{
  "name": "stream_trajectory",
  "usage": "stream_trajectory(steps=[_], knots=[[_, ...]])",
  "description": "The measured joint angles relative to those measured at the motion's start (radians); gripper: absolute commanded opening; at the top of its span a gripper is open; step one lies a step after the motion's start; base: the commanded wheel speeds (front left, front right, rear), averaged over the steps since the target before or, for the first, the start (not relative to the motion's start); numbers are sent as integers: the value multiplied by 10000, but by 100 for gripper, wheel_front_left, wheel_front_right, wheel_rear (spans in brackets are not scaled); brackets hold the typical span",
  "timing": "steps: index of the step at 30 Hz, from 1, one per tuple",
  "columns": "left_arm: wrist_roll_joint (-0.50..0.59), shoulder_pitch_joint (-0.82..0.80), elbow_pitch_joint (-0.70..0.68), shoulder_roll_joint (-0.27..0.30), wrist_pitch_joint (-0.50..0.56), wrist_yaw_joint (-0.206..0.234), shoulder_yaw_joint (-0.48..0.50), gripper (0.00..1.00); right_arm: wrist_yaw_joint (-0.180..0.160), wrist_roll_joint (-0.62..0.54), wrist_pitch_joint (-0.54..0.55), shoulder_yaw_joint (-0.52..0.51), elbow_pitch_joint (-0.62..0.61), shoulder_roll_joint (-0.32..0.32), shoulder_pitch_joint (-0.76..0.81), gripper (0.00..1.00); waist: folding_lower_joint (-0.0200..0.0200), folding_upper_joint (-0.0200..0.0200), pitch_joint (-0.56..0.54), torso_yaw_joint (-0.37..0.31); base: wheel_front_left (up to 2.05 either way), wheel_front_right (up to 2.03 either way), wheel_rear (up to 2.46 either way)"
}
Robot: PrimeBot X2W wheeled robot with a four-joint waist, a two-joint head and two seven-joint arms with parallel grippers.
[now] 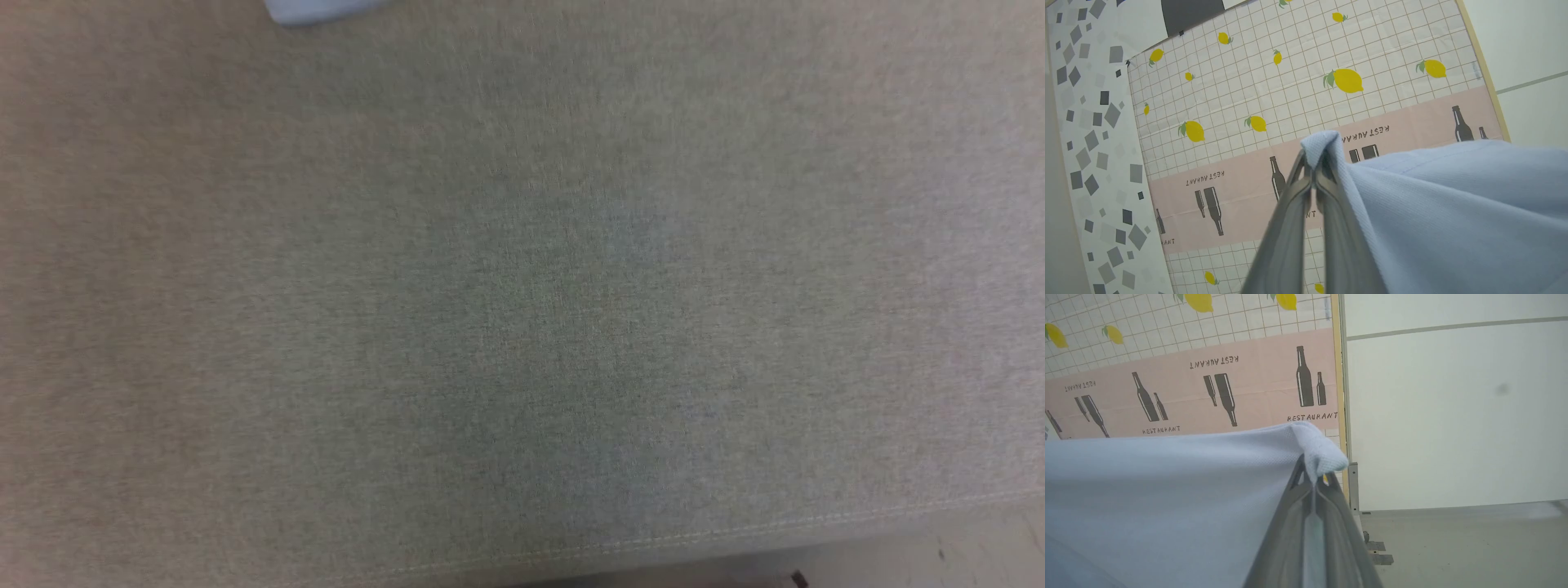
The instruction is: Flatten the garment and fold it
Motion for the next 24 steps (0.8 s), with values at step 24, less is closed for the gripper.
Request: stream_trajectory(steps=[24], knots=[[-1958,5520,1592,-1189,-2924,-44,786,0,0,2826,-1902,2104,1559,-1009,5244,0,-2,0,74,718,0,0,0]])
